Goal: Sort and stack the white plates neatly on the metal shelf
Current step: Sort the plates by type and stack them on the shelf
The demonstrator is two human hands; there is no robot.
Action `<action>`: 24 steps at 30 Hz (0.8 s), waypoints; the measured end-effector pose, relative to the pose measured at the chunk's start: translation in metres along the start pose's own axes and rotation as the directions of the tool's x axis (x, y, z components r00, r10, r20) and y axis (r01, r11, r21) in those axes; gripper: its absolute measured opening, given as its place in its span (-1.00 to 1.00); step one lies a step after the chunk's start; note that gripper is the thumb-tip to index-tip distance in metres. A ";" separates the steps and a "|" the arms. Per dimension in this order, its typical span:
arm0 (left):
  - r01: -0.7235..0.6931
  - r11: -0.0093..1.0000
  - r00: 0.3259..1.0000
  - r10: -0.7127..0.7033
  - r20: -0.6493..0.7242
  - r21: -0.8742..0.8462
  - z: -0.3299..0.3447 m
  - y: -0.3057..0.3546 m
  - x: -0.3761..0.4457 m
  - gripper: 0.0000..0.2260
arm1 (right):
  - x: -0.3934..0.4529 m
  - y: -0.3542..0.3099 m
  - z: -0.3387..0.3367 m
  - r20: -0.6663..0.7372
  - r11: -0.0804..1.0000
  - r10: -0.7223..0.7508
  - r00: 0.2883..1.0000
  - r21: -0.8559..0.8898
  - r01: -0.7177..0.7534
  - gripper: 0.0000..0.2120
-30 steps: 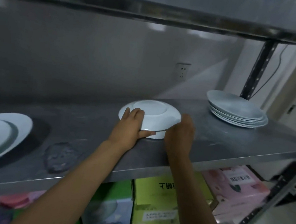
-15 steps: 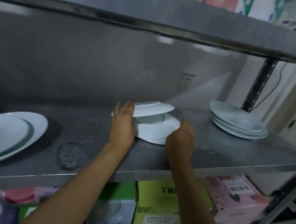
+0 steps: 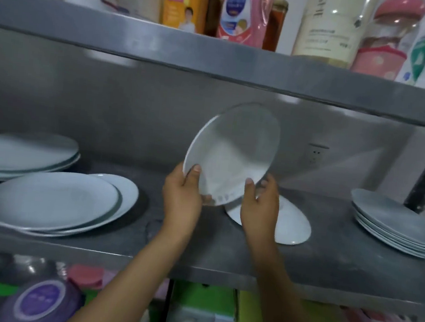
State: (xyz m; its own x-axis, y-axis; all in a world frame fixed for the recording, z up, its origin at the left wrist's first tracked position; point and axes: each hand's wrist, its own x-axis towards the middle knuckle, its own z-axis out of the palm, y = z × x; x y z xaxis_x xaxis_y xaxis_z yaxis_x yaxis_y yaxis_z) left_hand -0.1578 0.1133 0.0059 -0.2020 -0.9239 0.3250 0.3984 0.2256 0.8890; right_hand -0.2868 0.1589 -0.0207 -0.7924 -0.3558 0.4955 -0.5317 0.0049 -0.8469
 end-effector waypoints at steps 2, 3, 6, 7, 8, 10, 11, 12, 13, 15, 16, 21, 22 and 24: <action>0.102 0.991 0.995 -0.103 0.000 -0.090 -0.015 0.019 0.000 -0.82 | -0.002 -0.006 0.009 0.023 1.000 0.012 1.000 0.011 -0.012 -0.67; 0.120 0.987 0.993 -0.121 -0.002 -0.110 -0.023 0.026 0.000 -0.82 | -0.003 -0.011 0.013 0.040 0.999 0.035 0.999 0.033 -0.036 -0.72; 0.160 0.977 0.985 -0.167 -0.033 -0.143 -0.048 0.038 0.005 -0.81 | -0.005 -0.029 0.027 0.090 0.994 0.063 0.994 0.086 -0.071 -0.82; 0.176 0.973 0.981 -0.186 -0.053 -0.146 -0.058 0.041 0.008 -0.80 | -0.006 -0.033 0.034 0.109 0.995 0.050 0.993 0.079 -0.058 -0.82; 0.182 0.974 0.978 -0.194 -0.074 -0.138 -0.068 0.044 0.011 -0.79 | -0.006 -0.038 0.042 0.134 0.995 0.040 0.990 0.085 -0.052 -0.82; 0.163 0.981 0.979 -0.175 -0.108 -0.109 -0.088 0.052 0.016 -0.81 | -0.008 -0.048 0.059 0.202 0.986 0.058 0.978 0.140 -0.088 -0.83; 0.151 0.983 0.980 -0.162 -0.115 -0.103 -0.097 0.056 0.019 -0.82 | -0.010 -0.055 0.066 0.239 0.977 0.075 0.968 0.179 -0.120 -0.85; 0.141 0.984 0.980 -0.153 -0.126 -0.105 -0.107 0.060 0.022 -0.82 | -0.012 -0.063 0.074 0.277 0.968 0.085 0.957 0.206 -0.145 -0.83; 0.133 0.985 0.980 -0.147 -0.133 -0.108 -0.116 0.065 0.024 -0.81 | -0.014 -0.071 0.081 0.315 0.959 0.097 0.944 0.224 -0.173 -0.79; 0.104 0.989 0.985 -0.116 -0.125 -0.103 -0.136 0.074 0.030 -0.71 | -0.020 -0.090 0.100 0.388 0.930 0.129 0.913 0.271 -0.247 -0.75; 0.092 0.991 0.989 -0.102 -0.109 -0.092 -0.145 0.079 0.033 -0.67 | -0.022 -0.098 0.109 0.427 0.915 0.149 0.892 0.283 -0.288 -0.77; 0.037 0.999 0.981 -0.030 -0.194 0.034 -0.203 0.098 0.057 -0.71 | -0.031 -0.141 0.173 0.576 0.863 0.231 0.784 0.251 -0.438 -0.75; 0.036 0.991 0.971 -0.005 -0.239 0.127 -0.218 0.101 0.063 -0.73 | -0.034 -0.149 0.188 0.600 0.857 0.224 0.768 0.254 -0.448 -0.76; 0.039 0.947 0.957 0.057 -0.285 0.320 -0.249 0.103 0.071 -0.80 | -0.039 -0.162 0.219 0.641 0.865 0.216 0.737 0.224 -0.449 -0.81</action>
State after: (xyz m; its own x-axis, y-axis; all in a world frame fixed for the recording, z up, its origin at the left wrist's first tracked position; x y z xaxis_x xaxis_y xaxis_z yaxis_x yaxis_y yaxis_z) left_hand 0.0915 -0.0061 0.0405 0.0841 -0.9593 0.2695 0.0834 0.2763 0.9575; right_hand -0.1043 -0.0330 0.0549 -0.5071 -0.8599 0.0582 -0.0375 -0.0454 -0.9983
